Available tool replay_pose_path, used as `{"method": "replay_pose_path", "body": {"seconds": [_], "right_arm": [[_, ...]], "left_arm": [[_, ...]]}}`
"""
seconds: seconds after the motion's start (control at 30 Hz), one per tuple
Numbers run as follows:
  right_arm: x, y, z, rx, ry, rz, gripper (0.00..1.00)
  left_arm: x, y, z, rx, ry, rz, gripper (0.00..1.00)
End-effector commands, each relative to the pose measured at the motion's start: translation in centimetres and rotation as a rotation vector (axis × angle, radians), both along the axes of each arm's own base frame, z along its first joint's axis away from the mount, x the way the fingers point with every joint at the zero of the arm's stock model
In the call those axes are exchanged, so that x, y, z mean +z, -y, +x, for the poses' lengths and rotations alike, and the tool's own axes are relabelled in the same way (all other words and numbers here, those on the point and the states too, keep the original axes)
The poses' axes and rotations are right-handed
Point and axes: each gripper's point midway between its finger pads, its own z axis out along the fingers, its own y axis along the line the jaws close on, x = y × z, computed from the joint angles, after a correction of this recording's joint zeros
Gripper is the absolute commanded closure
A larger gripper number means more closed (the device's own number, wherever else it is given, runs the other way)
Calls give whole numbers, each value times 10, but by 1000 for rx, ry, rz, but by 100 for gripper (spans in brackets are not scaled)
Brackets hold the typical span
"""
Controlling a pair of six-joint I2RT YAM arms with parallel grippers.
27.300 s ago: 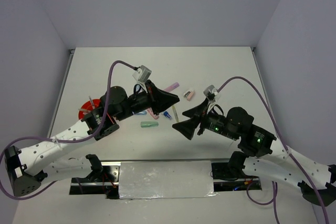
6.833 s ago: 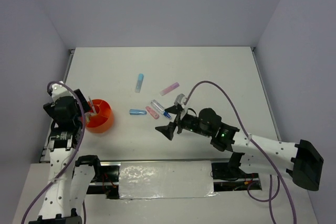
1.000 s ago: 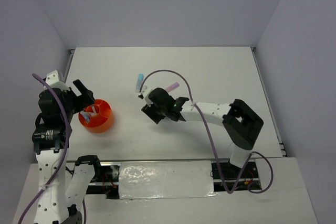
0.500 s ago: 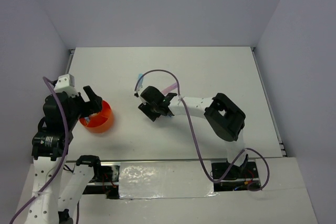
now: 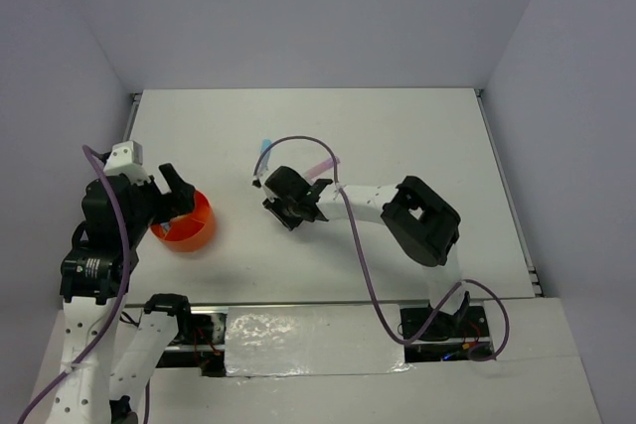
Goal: Sort the stationery into containers
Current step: Pick up the stationery from the center of the board.
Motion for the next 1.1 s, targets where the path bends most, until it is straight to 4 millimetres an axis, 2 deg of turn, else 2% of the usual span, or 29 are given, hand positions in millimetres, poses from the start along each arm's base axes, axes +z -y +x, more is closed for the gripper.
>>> {"method": "replay_pose_path", "body": {"seconds": [0.0,0.03,0.07,0.1,0.13,0.17,0.2,0.23,0.27,0.3,0.37,0.4,0.47,0.5,0.63,0.73,0.8,0.9,0.97,1.07], "right_arm": [[18,-13,-19,22,-18,115,83],[45,-16,-17,16,18,183,84],[56,-17,-17,9,40,230,85],[88,-20,-22,15,59,315,92],[98,-21,-26,15,78,361,96],[114,-22,-27,11,102,409,100],[144,-20,-32,10,131,481,100],[153,-20,-39,28,134,511,100],[165,-23,-47,51,154,556,100],[186,-21,-53,62,180,602,100],[200,-20,-63,78,199,640,100],[214,-22,-75,101,216,672,100],[227,-23,-82,110,247,700,100],[238,-26,-95,131,268,722,100],[260,-33,-108,142,332,760,100],[264,-39,-108,124,356,745,100],[257,-42,-105,109,366,706,100],[259,-47,-107,111,374,695,100],[264,-49,-109,111,385,708,100],[268,-52,-107,100,405,687,100]], "left_arm": [[12,19,0,-83,40,-60,1],[8,24,0,-103,37,-84,1],[12,38,0,-161,51,-143,1],[12,45,-1,-188,63,-173,1],[8,58,-4,-226,49,-245,1],[14,64,-2,-250,75,-282,1],[10,70,-3,-270,75,-320,1],[12,77,-4,-294,81,-356,1],[21,86,-6,-328,107,-422,1],[18,90,-6,-336,101,-453,1],[22,97,-8,-343,104,-529,1],[26,101,-9,-364,121,-553,1],[32,104,-12,-366,129,-613,1],[31,107,-13,-378,126,-630,1],[34,111,-15,-398,130,-662,4],[37,117,-19,-435,123,-679,5],[41,116,-21,-438,129,-674,5],[41,114,-22,-428,130,-648,12],[37,113,-21,-430,120,-633,18],[25,115,-19,-444,84,-624,20]]}}
